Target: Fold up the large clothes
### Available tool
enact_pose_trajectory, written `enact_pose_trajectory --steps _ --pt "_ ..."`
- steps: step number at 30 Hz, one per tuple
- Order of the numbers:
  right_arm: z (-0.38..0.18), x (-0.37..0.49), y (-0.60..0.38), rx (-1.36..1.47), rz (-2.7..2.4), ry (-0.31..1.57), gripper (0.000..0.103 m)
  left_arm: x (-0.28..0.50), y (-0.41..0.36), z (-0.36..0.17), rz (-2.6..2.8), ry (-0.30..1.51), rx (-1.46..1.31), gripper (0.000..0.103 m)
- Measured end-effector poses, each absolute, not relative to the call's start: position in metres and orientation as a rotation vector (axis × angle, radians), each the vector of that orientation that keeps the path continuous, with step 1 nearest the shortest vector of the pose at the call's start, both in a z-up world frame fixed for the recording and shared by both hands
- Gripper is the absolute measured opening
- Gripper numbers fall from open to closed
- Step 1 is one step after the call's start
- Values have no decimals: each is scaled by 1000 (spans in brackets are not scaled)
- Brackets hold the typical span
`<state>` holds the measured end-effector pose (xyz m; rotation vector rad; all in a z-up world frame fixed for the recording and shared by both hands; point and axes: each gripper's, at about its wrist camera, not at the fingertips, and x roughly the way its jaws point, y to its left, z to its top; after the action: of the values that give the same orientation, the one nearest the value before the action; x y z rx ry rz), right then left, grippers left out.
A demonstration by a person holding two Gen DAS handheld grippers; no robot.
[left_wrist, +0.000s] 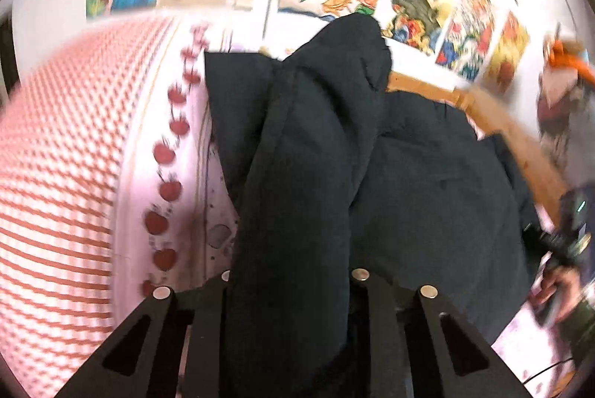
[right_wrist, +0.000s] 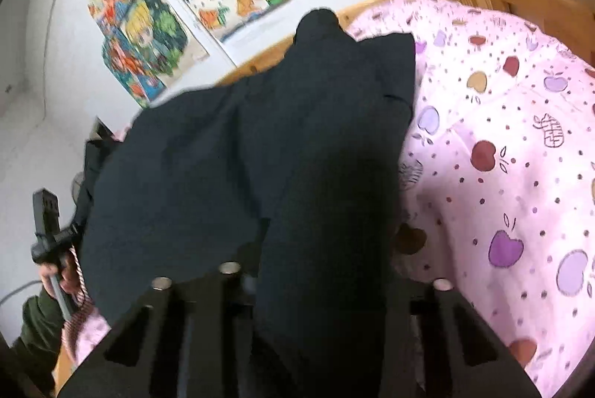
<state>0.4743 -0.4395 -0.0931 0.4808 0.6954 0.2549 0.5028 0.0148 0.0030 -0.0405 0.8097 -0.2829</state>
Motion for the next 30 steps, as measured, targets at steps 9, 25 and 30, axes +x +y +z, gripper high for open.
enact_pose_trajectory --steps 9,25,30 --pt "-17 434 -402 315 325 634 19 450 21 61 -209 782 65 19" --pt "20 340 -388 257 346 624 19 372 48 60 -247 802 15 19" --pt "-24 340 -399 282 282 723 19 379 48 12 -212 843 29 20"
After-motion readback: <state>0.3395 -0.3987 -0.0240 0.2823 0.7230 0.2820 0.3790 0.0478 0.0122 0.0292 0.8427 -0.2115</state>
